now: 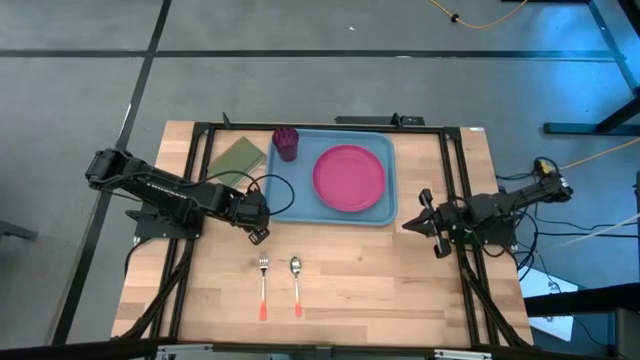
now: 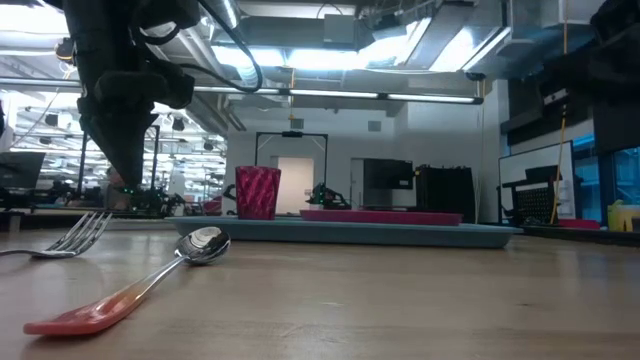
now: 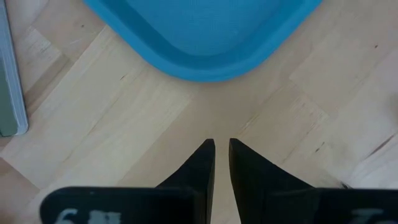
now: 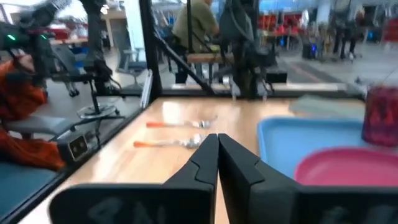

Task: Pick and place plate/cup/fork/spoon on tray
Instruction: Put the orange fork below the purple cup on the blue tray

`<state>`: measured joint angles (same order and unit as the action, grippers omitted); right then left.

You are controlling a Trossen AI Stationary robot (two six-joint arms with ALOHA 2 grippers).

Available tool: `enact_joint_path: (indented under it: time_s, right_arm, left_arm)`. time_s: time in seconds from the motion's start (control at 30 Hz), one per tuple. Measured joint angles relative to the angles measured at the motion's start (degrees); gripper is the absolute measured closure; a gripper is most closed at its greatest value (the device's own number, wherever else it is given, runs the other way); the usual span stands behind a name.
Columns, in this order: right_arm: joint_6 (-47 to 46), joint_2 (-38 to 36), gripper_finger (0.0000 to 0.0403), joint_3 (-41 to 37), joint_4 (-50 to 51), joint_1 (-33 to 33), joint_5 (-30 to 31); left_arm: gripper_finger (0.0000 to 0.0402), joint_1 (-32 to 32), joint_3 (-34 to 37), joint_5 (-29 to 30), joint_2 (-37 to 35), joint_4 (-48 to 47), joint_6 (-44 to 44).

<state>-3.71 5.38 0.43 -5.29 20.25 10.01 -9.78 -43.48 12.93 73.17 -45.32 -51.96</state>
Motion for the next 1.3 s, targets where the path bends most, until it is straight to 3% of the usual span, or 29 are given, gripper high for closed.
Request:
enact_joint_path:
  time_s: [0.23,0.67,0.73,0.9,1.3]
  right_arm:
    - [6.88,-5.35,0.0386,0.13,2.26,-1.14,1.44]
    - [9.87,-4.78,0.0386,0.17,2.25,-11.75,2.24]
    - [10.04,-4.78,0.0386,0.17,2.50,-13.39,0.22]
    - [7.98,-4.76,0.0386,0.17,4.54,-16.50,-11.91]
    - [7.02,-2.79,0.0386,0.17,4.37,-17.79,-11.18]
  left_arm:
    - [0.0360,-0.02,0.00,0.40,0.00,0.01,0.00]
    - [0.0360,-0.02,0.00,1.42,0.00,1.08,-0.33]
    - [0.0360,0.00,0.00,1.41,0.00,1.87,-0.33]
    - [0.0360,0.00,0.00,1.42,0.00,2.57,-0.33]
    - [0.0360,0.00,0.00,1.40,0.00,2.56,-0.33]
